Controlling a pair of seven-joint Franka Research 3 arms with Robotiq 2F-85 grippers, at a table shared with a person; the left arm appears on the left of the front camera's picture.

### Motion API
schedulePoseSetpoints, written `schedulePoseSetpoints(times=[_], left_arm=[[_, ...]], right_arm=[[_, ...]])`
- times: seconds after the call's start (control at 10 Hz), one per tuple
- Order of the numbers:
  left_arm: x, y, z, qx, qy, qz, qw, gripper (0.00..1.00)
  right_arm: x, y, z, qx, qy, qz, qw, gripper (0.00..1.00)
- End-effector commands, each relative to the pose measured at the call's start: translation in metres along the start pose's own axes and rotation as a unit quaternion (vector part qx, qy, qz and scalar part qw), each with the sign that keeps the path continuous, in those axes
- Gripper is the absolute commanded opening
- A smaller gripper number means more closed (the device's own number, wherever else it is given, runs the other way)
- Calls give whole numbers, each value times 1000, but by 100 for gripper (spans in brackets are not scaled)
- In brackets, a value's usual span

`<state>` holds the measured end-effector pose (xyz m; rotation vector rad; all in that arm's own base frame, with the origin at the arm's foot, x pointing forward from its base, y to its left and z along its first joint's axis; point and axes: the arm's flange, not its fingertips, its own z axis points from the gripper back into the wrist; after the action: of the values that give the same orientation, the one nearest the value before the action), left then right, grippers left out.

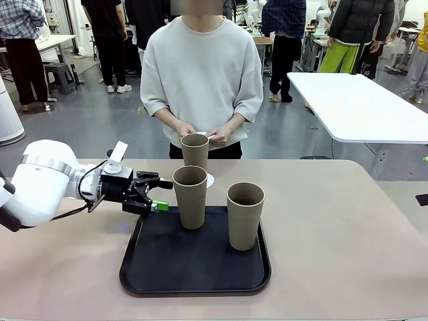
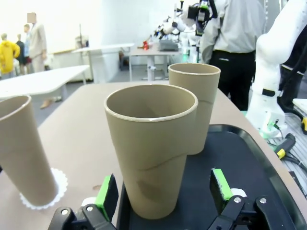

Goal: Place coasters on the table and set cups on them.
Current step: Take one Reusable plastic cup from the Flat Tray and place it on a coaster set by the human.

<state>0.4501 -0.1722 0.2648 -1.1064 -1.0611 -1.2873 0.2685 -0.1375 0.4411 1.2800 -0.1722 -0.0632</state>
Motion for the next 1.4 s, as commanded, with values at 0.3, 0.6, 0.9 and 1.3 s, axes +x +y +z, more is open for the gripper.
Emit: schedulePoseSetpoints(times=[0.3, 0.6, 0.9, 1.3], left_arm=[[-9, 4, -15, -8, -29, -14, 999, 100], [-11, 8, -31, 1, -14, -18, 1000, 100], [-12, 14, -37, 7, 1, -18, 1000, 100], [-11, 13, -50, -4, 11, -24, 1000, 100]], right_arm=[[1, 0, 0, 4, -2, 0, 1000, 100], [1, 0, 0, 4, -2, 0, 1000, 100], [1, 0, 0, 4, -2, 0, 1000, 100], [1, 0, 0, 4, -2, 0, 1000, 100]])
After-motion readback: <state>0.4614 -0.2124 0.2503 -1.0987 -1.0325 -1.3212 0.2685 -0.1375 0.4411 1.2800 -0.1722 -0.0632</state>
